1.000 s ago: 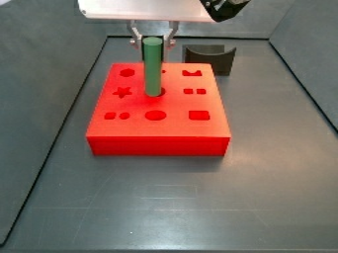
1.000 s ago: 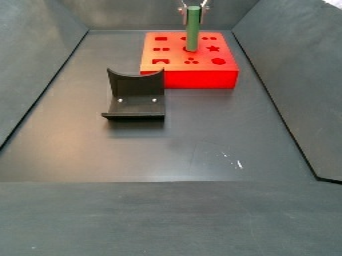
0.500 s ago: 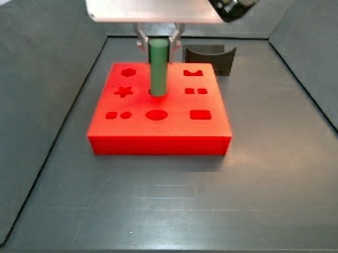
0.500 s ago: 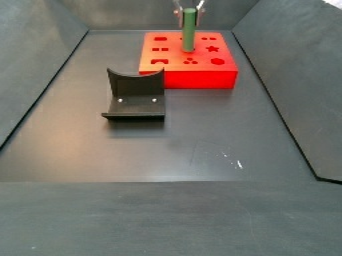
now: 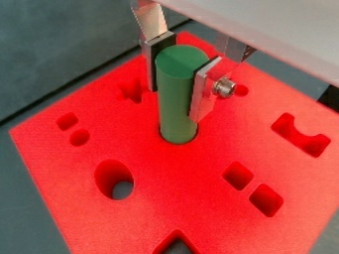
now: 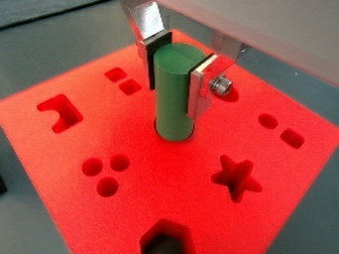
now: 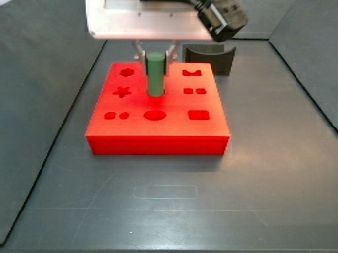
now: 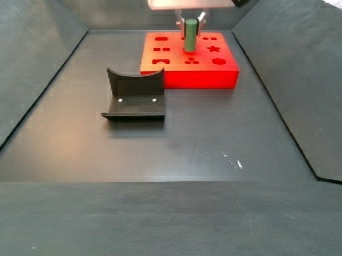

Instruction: Insert the round object.

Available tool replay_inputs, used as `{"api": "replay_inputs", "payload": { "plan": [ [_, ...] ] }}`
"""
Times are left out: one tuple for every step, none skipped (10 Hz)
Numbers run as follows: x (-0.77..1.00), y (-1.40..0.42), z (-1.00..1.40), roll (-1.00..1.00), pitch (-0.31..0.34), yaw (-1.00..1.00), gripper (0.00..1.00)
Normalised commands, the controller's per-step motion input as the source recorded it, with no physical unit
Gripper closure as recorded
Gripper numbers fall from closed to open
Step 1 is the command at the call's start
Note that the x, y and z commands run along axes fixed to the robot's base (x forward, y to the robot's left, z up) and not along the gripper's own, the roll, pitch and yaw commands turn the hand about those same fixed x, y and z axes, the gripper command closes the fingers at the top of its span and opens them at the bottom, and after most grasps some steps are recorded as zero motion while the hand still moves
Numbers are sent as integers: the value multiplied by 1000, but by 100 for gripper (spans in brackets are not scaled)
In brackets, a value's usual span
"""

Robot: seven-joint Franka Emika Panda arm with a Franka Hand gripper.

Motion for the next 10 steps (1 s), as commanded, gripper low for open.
{"api": "replay_inputs", "payload": {
  "plan": [
    [-80, 0, -806, 57, -229, 86, 100],
    [-71, 0, -791, 59, -234, 100, 100],
    [-31, 0, -740, 63, -254, 120, 100],
    [-9, 0, -637, 101, -293, 83, 100],
    [-57, -109, -531, 250, -269, 0, 100],
    [-80, -157, -580, 331, -174, 0, 100],
    [-131, -174, -560, 321, -97, 0, 100],
    [-134, -166, -420, 363, -70, 0, 100],
    [0, -109, 0, 119, -23, 0, 100],
    [0, 0, 0, 0, 0, 0, 100]
  ]
}}
